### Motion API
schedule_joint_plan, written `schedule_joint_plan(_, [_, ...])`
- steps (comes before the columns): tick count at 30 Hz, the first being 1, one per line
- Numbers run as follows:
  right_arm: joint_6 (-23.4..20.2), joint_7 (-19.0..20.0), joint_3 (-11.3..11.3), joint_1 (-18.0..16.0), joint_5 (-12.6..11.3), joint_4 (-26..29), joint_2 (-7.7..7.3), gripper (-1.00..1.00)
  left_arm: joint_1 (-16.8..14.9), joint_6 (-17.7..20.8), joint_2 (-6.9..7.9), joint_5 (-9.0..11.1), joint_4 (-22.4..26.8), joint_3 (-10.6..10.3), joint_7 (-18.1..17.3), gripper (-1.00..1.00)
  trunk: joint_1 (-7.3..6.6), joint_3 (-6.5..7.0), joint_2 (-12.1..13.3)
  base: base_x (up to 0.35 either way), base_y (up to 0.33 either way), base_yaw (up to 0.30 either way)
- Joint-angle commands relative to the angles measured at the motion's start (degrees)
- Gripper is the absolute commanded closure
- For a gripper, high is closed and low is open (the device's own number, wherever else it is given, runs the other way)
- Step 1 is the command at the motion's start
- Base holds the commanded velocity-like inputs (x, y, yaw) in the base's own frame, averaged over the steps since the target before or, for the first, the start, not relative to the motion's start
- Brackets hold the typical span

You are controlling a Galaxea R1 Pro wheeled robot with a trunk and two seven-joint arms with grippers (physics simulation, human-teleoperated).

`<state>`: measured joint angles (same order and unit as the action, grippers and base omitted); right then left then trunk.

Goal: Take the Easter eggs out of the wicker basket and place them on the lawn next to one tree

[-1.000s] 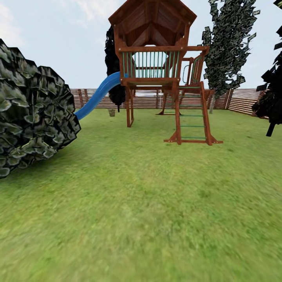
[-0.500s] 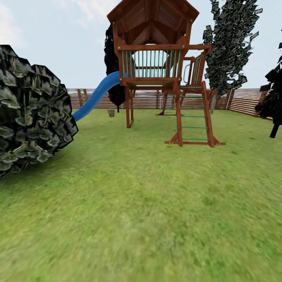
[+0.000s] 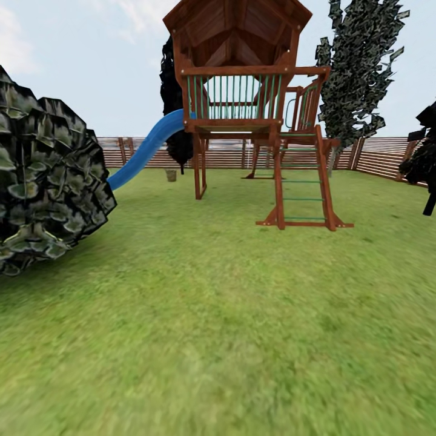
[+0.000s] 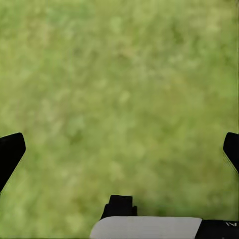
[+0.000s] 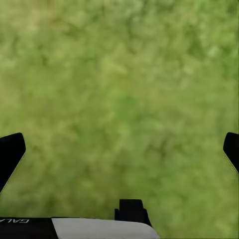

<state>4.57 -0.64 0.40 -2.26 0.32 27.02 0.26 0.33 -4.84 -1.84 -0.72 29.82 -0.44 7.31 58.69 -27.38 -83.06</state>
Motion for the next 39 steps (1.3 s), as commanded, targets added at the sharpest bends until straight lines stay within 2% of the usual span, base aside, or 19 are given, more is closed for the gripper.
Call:
schedule_joint_plan(1, [0.17, -0.07, 0.04, -0.03, 0.03, 0.00, 0.00, -1.00, 0.02, -0.08, -0.01, -0.07, 0.06, -0.18, 0.25, -1.00, 0.04, -0.05, -0.02, 0.335, 0.000, 0.000])
schedule_joint_plan(39, [0.17, -0.07, 0.04, -0.03, 0.03, 0.24, 0.00, -1.00, 0.02, -0.08, 0.00, -0.07, 0.07, -0.44, 0.25, -1.00, 0.04, -0.05, -0.02, 0.335, 0.010, 0.000])
